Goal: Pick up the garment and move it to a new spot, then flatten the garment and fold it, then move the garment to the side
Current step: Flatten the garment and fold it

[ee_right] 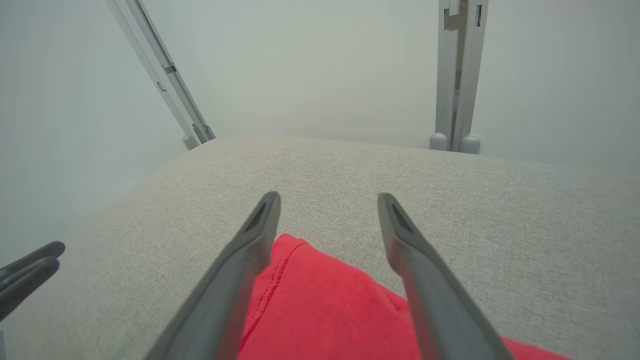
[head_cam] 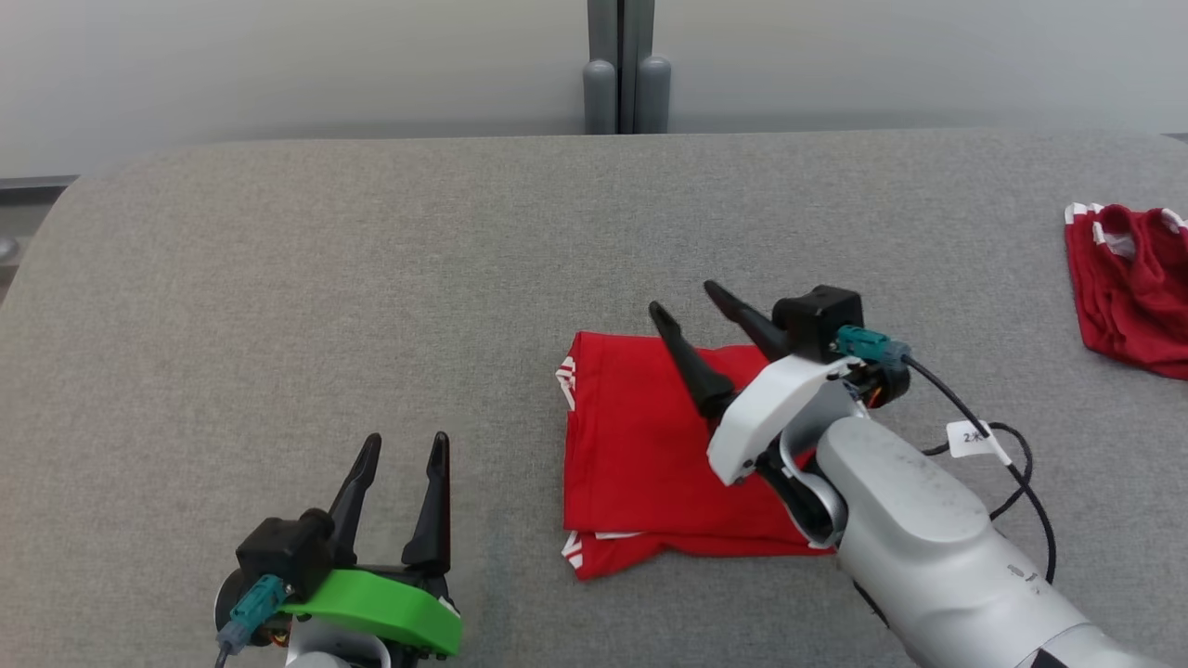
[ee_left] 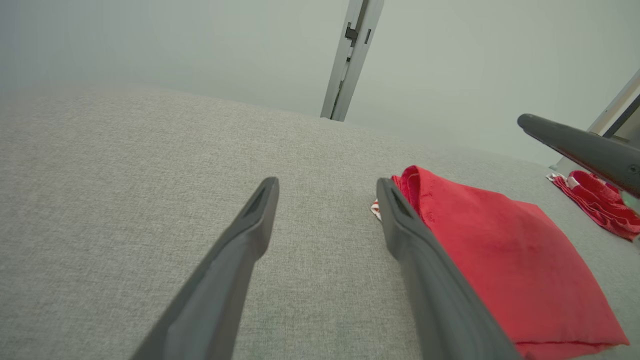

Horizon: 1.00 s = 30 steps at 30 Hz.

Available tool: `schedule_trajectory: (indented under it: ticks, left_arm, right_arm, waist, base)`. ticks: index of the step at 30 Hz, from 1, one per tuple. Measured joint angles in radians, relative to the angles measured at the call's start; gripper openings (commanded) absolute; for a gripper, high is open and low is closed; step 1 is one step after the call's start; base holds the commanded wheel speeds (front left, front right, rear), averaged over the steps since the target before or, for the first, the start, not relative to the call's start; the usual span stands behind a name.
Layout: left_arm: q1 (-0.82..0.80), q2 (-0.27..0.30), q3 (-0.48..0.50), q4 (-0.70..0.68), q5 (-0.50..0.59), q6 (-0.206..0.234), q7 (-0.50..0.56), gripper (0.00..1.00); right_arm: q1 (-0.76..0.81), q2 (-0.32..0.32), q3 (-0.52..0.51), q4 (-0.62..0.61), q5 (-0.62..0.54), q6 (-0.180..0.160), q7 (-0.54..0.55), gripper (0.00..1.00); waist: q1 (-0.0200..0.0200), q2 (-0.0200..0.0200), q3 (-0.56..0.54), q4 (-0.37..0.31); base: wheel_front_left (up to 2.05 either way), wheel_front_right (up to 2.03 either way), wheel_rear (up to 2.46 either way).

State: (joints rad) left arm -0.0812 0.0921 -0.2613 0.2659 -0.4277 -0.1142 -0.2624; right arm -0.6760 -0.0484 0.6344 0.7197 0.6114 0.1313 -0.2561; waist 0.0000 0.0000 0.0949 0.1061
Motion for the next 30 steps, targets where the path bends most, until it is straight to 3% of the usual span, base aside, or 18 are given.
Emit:
schedule_trajectory:
  ticks: [3, 7, 14, 17, 30]
  left_arm:
    - [0.001, -0.003, -0.007, -0.009, 0.011, -0.001, 0.0, 1.0]
    - [-0.002, -0.007, -0.007, -0.024, 0.028, -0.002, 0.0, 1.0]
    - [0.0, -0.02, 0.033, -0.05, 0.062, 0.001, 0.0, 1.0]
    - [0.025, -0.025, 0.054, -0.052, 0.079, 0.009, 0.0, 1.0]
    - [0.128, -0.037, 0.134, -0.041, 0.096, 0.007, 0.0, 1.0]
  right_arm:
    - [0.012, -0.003, -0.132, -0.014, -0.133, 0.0, -0.005, 1.0]
    - [0.111, -0.006, -0.324, -0.132, -0.301, 0.0, -0.006, 1.0]
    - [0.315, -0.004, -0.543, -0.284, -0.468, 0.0, -0.006, 1.0]
    - [0.39, -0.001, -0.594, -0.335, -0.531, 0.0, -0.006, 1.0]
    - [0.553, -0.001, -0.647, -0.418, -0.506, 0.0, -0.006, 1.0]
  waist:
    - [0.0, 0.0, -0.009, -0.012]
    - [0.0, 0.0, -0.023, -0.028]
    - [0.0, 0.0, -0.055, -0.062]
    - [0.0, 0.0, -0.074, -0.075]
    - [0.0, 0.0, -0.101, -0.102]
  base:
    - [0.0, 0.0, 0.0]
    - [0.0, 0.0, 0.0]
    - [0.0, 0.0, 0.0]
    - [0.0, 0.0, 0.0]
    - [0.0, 0.0, 0.0]
